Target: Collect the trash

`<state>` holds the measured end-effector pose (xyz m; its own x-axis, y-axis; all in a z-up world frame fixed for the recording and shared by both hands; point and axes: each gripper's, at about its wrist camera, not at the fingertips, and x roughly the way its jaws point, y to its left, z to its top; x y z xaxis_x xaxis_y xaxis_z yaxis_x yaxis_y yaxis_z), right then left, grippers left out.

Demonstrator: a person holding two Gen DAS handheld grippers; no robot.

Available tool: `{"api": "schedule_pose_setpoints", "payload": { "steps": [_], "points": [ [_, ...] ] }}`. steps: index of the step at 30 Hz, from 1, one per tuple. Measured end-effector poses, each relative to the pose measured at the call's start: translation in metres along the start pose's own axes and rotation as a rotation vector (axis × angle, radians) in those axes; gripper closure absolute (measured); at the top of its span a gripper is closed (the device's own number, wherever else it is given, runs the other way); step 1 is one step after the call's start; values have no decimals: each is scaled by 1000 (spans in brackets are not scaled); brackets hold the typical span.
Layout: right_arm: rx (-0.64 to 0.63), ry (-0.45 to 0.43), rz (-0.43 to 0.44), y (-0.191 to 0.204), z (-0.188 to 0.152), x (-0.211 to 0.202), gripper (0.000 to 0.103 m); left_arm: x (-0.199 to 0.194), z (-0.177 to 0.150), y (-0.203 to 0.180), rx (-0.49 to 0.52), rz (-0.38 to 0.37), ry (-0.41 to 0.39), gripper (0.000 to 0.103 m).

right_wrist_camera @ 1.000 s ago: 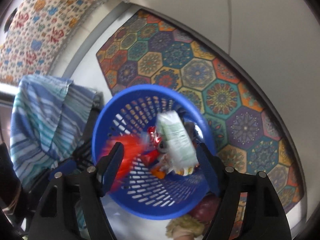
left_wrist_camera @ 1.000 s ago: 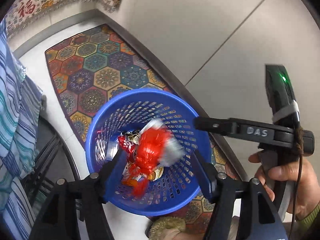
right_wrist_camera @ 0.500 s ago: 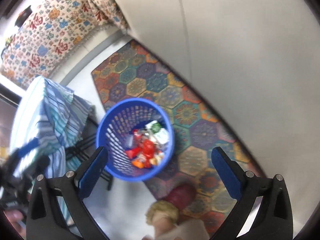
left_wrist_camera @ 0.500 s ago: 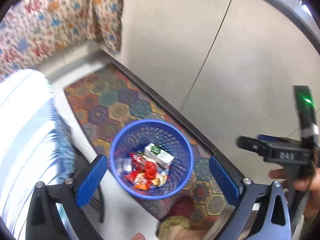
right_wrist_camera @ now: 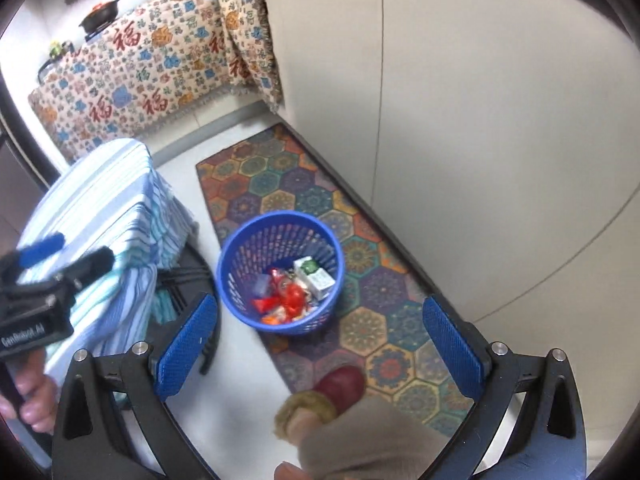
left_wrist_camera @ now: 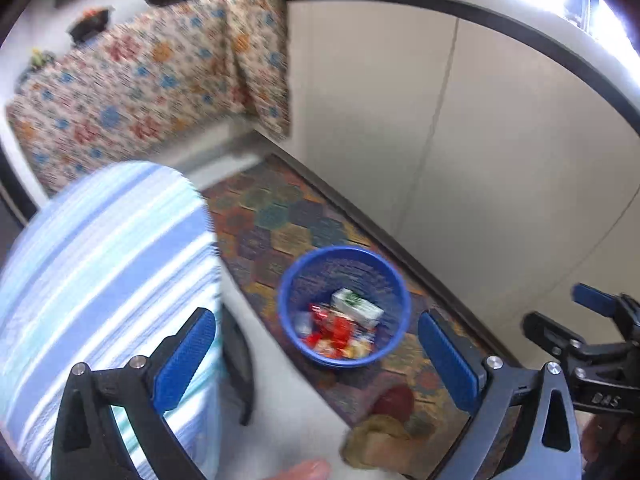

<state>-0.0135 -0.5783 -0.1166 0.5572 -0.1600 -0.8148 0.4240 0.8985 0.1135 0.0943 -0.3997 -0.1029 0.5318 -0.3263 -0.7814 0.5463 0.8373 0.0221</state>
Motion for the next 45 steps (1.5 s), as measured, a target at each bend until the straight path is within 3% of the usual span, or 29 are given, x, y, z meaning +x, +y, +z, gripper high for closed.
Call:
{"api": "schedule_pose_setpoints", "payload": {
  "steps": [5, 14, 45],
  "points": [
    [39, -8, 63, 8, -11, -23, 0, -18, -6, 6, 9, 17, 8, 0],
    [-5, -47, 52, 34, -18, -45, 0, -37, -9, 22, -26, -3, 20, 0],
    [-26, -52, 58, 41, -23, -52, 0, -43, -12, 18, -7, 15, 10, 0]
  ]
}}
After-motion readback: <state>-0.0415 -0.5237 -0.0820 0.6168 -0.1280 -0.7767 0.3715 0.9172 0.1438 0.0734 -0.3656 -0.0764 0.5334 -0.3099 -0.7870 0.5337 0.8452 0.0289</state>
